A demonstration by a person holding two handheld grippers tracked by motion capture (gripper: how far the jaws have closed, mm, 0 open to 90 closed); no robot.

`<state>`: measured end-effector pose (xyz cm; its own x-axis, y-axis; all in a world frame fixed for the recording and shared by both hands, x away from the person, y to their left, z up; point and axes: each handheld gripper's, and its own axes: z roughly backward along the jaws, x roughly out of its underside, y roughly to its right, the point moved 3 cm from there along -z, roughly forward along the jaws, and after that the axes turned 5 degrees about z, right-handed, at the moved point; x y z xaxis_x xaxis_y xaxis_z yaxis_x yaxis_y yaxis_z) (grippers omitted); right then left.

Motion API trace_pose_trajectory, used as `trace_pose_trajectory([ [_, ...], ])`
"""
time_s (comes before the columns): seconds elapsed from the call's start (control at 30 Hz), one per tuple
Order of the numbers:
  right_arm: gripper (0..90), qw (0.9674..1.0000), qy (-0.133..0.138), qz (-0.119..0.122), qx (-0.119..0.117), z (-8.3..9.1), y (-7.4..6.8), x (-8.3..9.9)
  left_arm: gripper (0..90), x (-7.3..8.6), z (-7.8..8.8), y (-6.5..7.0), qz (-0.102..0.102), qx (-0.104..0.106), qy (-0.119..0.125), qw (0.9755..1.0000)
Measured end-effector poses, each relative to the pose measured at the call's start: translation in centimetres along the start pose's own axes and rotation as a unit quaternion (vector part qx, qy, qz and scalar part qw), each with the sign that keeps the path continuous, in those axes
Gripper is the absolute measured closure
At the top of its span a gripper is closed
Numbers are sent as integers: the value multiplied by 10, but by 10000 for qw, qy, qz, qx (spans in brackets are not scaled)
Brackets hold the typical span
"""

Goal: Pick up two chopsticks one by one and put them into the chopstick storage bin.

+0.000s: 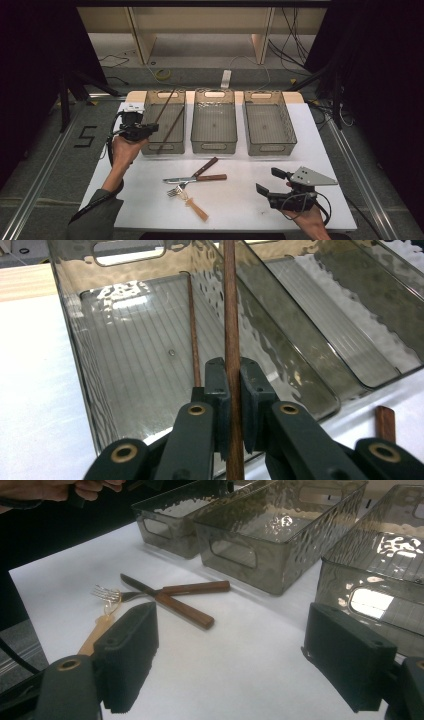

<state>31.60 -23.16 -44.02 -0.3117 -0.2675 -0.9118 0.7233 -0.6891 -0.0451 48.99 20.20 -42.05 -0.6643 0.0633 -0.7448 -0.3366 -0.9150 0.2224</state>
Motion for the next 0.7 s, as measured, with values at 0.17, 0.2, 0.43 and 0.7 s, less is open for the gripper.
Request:
trace_pose_trajectory([
  [0.17,225,10000,-4,37,-30,1,-1,0,835,0,-9,-8,19,-75,-149,9999],
  [0.2,225,10000,-1,42,-38,1,-1,0,834,0,-11,-9,46,-98,-164,9998],
  [0.43,227,9999,-63,85,-106,0,-3,1,831,-1,-17,-15,126,-213,-293,9993],
  [0.7,229,9998,-66,75,-162,0,-4,1,751,-1,-26,-15,174,-257,-501,9983],
])
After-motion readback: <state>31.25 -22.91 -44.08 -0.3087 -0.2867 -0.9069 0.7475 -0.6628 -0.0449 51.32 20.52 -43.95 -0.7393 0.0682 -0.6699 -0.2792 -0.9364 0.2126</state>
